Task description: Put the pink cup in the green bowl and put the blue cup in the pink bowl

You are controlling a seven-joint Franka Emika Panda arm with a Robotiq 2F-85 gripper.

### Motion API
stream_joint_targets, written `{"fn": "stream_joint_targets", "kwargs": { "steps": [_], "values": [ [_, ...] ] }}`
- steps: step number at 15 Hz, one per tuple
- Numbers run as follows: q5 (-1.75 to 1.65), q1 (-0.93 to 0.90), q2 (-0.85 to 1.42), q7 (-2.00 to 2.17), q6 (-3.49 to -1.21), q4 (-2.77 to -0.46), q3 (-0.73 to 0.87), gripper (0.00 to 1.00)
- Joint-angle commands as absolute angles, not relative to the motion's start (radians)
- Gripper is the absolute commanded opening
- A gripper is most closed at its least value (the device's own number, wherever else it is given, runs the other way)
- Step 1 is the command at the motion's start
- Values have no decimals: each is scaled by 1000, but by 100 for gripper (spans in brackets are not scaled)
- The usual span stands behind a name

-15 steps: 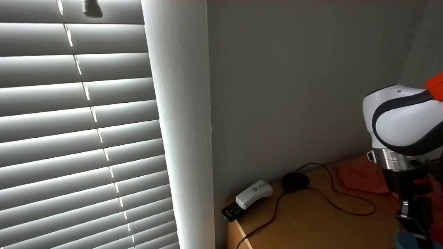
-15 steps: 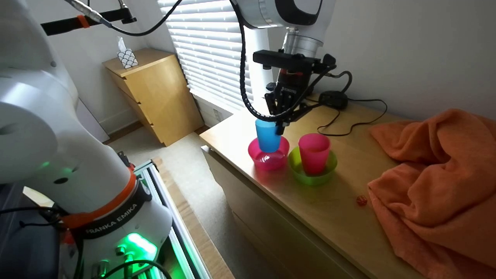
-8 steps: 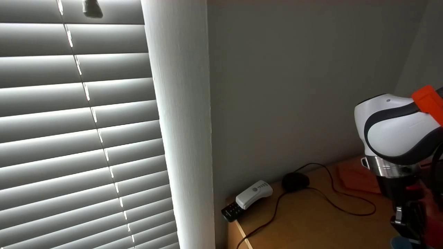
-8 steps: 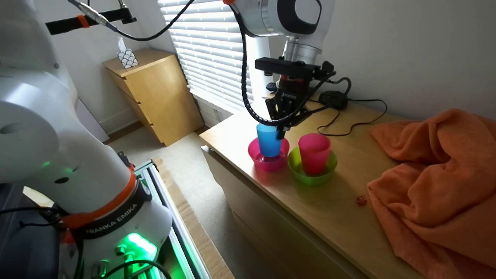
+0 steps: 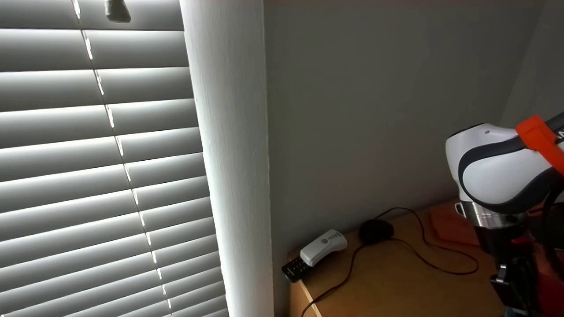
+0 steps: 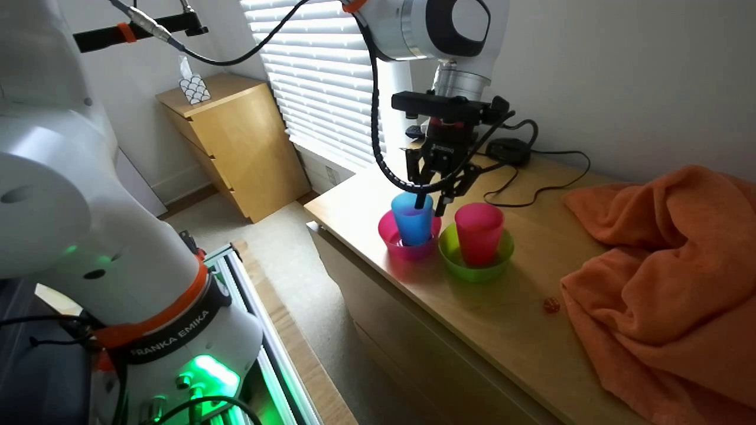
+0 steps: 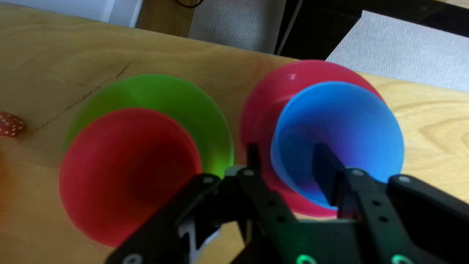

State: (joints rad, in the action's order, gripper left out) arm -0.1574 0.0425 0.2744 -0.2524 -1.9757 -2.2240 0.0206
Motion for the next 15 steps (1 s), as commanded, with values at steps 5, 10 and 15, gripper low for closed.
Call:
{"fn": "stream_joint_targets", "kwargs": {
  "steps": [5, 10, 15],
  "values": [
    [-226, 22, 73, -199, -1981, -2302, 16, 100],
    [-148, 21, -112, -85, -2005, -2359, 19, 100],
    [-164, 20, -95, -100, -1974, -2322, 19, 100]
  ]
}}
